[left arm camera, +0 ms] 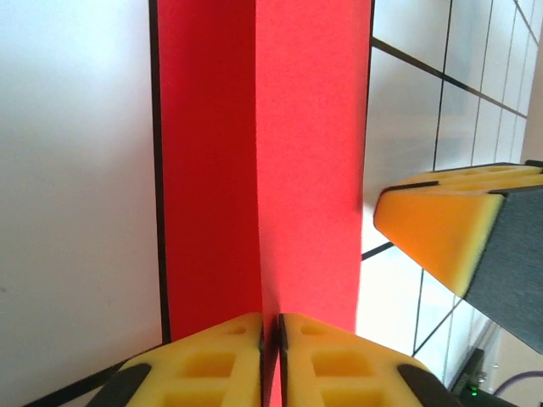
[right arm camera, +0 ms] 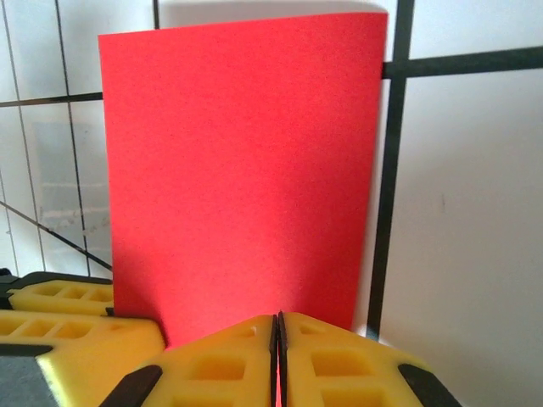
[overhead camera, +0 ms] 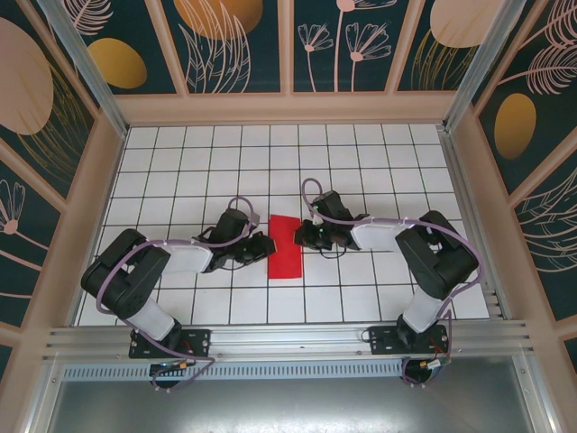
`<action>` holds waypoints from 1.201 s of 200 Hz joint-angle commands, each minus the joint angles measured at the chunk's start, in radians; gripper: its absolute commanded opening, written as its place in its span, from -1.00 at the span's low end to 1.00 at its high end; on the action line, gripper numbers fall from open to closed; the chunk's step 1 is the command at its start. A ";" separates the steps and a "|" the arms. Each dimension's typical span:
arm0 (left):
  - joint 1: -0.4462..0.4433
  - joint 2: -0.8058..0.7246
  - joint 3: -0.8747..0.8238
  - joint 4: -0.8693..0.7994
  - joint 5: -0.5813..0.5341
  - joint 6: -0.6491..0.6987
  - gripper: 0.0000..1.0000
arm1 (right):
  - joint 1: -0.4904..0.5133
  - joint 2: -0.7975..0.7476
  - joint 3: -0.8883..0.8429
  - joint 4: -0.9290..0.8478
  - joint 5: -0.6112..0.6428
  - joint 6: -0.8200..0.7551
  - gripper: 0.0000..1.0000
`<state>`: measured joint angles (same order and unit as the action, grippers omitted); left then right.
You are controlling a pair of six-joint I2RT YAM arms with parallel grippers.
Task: Fold a paper plane with a square sheet of paper (pick it up from the middle)
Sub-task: Fold the triangle a second time at the center of the table.
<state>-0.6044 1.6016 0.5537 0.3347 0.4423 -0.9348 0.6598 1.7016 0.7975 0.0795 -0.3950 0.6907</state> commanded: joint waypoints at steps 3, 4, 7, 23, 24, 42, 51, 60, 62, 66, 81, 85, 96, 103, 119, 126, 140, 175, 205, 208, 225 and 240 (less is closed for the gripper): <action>-0.004 0.000 0.075 -0.118 -0.065 0.110 -0.74 | -0.006 -0.056 0.010 0.013 -0.010 0.009 -0.75; -0.004 0.001 0.077 -0.123 -0.067 0.114 -0.74 | -0.006 -0.056 0.011 0.013 -0.010 0.008 -0.75; -0.003 0.001 0.086 -0.137 -0.075 0.127 -0.74 | -0.006 -0.058 0.009 0.013 -0.009 0.008 -0.75; 0.003 0.004 0.135 -0.210 -0.110 0.192 -0.74 | -0.006 -0.070 0.005 0.018 0.000 0.013 -0.76; 0.002 0.005 0.138 -0.213 -0.112 0.195 -0.74 | -0.006 -0.069 0.006 0.019 0.001 0.013 -0.76; 0.012 0.013 0.184 -0.276 -0.144 0.258 -0.75 | -0.006 -0.079 0.007 0.024 0.016 0.021 -0.76; 0.018 0.019 0.200 -0.292 -0.152 0.274 -0.75 | -0.006 -0.079 0.010 0.025 0.020 0.022 -0.76; 0.022 0.029 0.209 -0.299 -0.156 0.284 -0.76 | -0.006 -0.075 0.011 0.029 0.020 0.026 -0.76; 0.023 0.030 0.211 -0.300 -0.156 0.285 -0.76 | -0.006 -0.073 0.012 0.030 0.019 0.027 -0.77; 0.023 0.034 0.215 -0.302 -0.156 0.288 -0.76 | -0.006 -0.068 0.015 0.032 0.017 0.027 -0.76; 0.026 0.050 0.227 -0.303 -0.152 0.293 -0.76 | -0.005 -0.046 0.023 0.038 0.012 0.031 -0.79; 0.026 0.054 0.226 -0.301 -0.148 0.294 -0.77 | -0.005 -0.038 0.024 0.041 0.009 0.032 -0.81; 0.025 0.064 0.229 -0.299 -0.139 0.298 -0.77 | -0.003 -0.019 0.031 0.044 0.000 0.031 -0.84; 0.026 0.069 0.230 -0.300 -0.137 0.298 -0.78 | -0.003 -0.005 0.036 0.047 -0.007 0.031 -0.85; 0.025 0.070 0.225 -0.297 -0.130 0.296 -0.79 | -0.002 0.022 0.048 0.050 -0.017 0.032 -0.89; 0.024 0.070 0.221 -0.295 -0.126 0.293 -0.79 | -0.002 0.034 0.053 0.049 -0.022 0.030 -0.90; 0.024 0.069 0.218 -0.290 -0.119 0.292 -0.79 | 0.000 0.051 0.061 0.054 -0.030 0.027 -0.90; 0.025 0.078 0.219 -0.287 -0.117 0.295 -0.79 | 0.000 0.083 0.072 0.046 -0.040 0.018 -0.90; 0.025 0.088 0.221 -0.286 -0.123 0.292 -0.80 | 0.000 0.116 0.067 0.024 -0.028 0.016 -0.92; 0.024 0.088 0.222 -0.287 -0.124 0.291 -0.80 | 0.000 0.119 0.068 0.019 -0.025 0.015 -0.92; 0.024 0.089 0.221 -0.287 -0.126 0.291 -0.80 | 0.000 0.116 0.074 0.002 -0.015 0.013 -0.92; 0.025 0.090 0.221 -0.290 -0.129 0.292 -0.81 | 0.000 0.092 0.085 -0.002 -0.017 0.008 -0.93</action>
<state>-0.5835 1.6802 0.7650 0.0586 0.3130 -0.6605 0.6598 1.8034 0.8528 0.1043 -0.4175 0.7132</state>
